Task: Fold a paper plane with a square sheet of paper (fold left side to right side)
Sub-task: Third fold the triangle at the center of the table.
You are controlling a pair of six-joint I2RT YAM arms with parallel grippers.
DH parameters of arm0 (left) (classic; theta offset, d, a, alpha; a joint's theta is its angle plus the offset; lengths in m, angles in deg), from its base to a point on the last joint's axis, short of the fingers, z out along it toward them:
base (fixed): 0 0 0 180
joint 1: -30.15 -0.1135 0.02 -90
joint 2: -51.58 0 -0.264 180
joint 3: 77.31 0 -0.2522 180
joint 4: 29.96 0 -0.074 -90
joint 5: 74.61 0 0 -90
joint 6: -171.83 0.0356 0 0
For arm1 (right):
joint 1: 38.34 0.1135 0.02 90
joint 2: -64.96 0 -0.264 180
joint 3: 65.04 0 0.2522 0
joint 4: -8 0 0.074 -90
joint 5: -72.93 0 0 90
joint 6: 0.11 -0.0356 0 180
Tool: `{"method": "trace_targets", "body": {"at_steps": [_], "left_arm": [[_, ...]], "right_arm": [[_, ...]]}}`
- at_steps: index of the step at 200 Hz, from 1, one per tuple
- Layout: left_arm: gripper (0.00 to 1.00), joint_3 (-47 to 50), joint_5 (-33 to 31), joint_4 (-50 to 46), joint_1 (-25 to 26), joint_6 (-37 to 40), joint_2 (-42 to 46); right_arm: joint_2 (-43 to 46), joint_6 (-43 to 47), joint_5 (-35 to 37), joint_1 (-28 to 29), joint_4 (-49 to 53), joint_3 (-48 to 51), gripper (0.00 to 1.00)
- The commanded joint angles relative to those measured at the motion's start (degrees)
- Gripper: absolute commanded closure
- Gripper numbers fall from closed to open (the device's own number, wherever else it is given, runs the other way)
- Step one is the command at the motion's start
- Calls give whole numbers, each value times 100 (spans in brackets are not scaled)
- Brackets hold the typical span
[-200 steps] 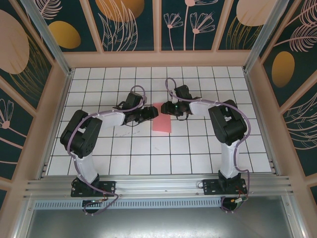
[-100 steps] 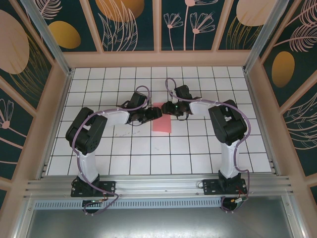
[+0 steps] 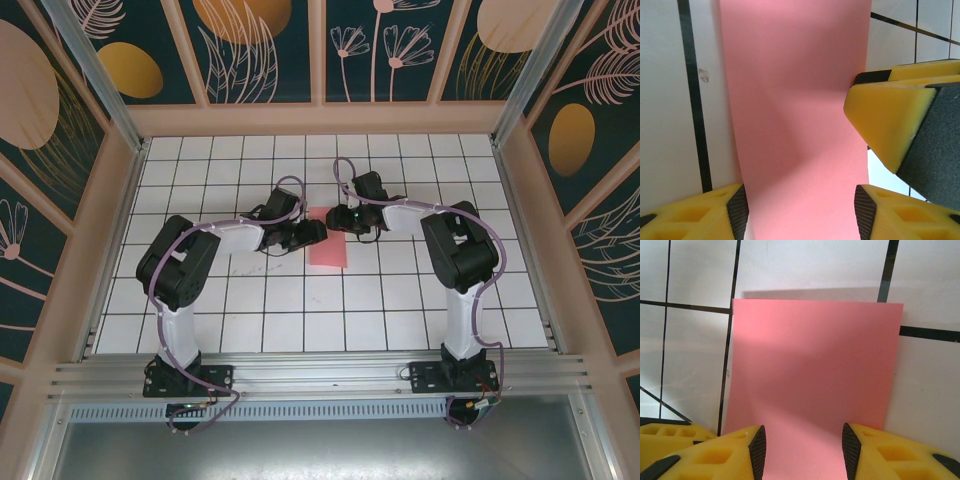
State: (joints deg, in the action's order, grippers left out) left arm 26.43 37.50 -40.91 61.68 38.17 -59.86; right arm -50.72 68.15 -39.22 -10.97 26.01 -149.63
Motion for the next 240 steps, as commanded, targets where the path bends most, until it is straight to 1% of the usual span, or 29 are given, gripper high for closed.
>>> {"method": "trace_targets", "body": {"at_steps": [1,21,46,56,93,106,123,137,150,165,192,210,223,240], "left_arm": [[41,-107,79,-8,46,-63,-74],[46,-65,7,-1,46,-89,13],[60,22,-25,81,46,-190,108],[64,74,-26,123,46,-260,158],[72,194,-119,166,45,-390,301],[78,211,-132,168,46,-397,311],[91,221,-124,182,46,-422,289],[100,238,-69,267,44,-480,256],[100,247,-34,345,46,-552,226],[100,256,-22,430,46,-612,228],[100,269,-91,405,46,-625,295],[100,306,-104,428,46,-659,377],[100,334,-66,487,46,-754,434],[100,379,40,613,46,-919,486]], "right_arm": [[-63,51,-26,-28,6,3,53],[-45,62,-33,-30,-6,-1,54],[34,82,-53,-45,-120,46,54],[106,82,-62,-64,-229,98,53],[309,189,-49,-166,-391,201,49],[407,252,-35,-175,-450,254,46],[711,387,29,-188,-719,464,39],[990,572,183,-188,-815,620,32],[1191,729,244,-202,-857,772,26],[1336,802,241,-219,-843,915,24],[1554,838,245,-232,-811,1200,23],[1855,916,170,-173,-785,1453,25],[2366,1096,482,14,-1062,1940,24],[2999,1338,885,330,-1593,2679,15]]}}
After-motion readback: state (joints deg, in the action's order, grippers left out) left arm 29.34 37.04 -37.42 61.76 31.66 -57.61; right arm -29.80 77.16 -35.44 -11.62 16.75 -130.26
